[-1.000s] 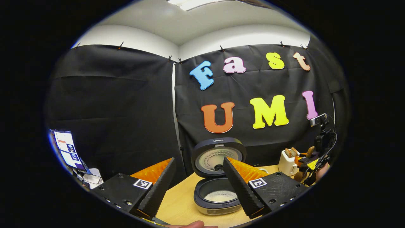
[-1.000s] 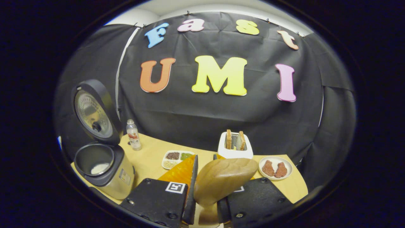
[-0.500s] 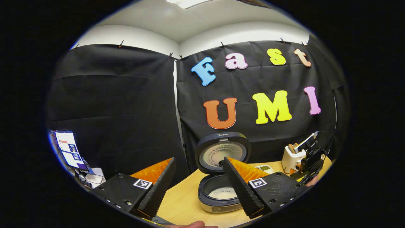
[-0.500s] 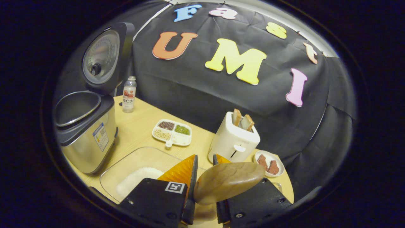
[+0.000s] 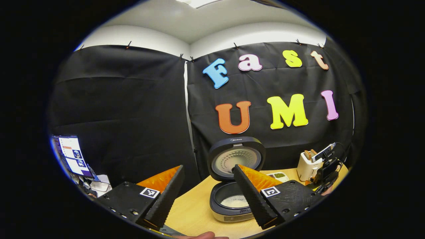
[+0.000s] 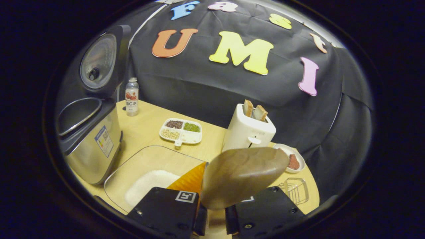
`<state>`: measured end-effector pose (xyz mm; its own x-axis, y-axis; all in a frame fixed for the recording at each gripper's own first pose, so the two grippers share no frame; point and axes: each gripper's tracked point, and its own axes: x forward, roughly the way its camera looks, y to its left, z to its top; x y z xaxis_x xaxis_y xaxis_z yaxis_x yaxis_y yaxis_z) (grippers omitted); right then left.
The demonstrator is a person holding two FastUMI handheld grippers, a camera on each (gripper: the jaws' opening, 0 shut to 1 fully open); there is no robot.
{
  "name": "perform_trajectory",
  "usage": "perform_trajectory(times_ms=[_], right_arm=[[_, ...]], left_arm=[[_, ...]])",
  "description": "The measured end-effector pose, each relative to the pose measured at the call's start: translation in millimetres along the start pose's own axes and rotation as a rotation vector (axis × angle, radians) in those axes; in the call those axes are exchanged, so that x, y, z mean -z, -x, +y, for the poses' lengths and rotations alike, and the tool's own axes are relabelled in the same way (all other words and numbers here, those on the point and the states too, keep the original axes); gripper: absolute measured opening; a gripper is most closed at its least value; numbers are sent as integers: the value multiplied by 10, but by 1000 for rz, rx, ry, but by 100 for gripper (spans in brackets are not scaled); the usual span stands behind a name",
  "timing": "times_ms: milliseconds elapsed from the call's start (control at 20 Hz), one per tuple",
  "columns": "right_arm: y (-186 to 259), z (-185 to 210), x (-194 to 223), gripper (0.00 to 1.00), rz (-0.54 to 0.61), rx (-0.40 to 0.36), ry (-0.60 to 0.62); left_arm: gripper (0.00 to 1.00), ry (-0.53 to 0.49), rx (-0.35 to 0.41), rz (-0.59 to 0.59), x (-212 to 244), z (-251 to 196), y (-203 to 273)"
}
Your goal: Close the left gripper, press the button to open the rice cooker; take a wooden spoon from the chopstick holder with the right hand, scoop a spoonful of rice and pour it into the rice cooker, then put the wooden spoon back into the chopstick holder.
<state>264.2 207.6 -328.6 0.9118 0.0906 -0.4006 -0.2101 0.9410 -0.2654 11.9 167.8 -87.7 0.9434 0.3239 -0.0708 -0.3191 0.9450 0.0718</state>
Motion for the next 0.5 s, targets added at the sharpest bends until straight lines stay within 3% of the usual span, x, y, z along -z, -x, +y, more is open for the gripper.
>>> perform_trajectory(times_ms=[500], right_arm=[[48,364,30,24,54,-156,-284]], left_arm=[[95,-8,-18,-3,-17,125,58]])
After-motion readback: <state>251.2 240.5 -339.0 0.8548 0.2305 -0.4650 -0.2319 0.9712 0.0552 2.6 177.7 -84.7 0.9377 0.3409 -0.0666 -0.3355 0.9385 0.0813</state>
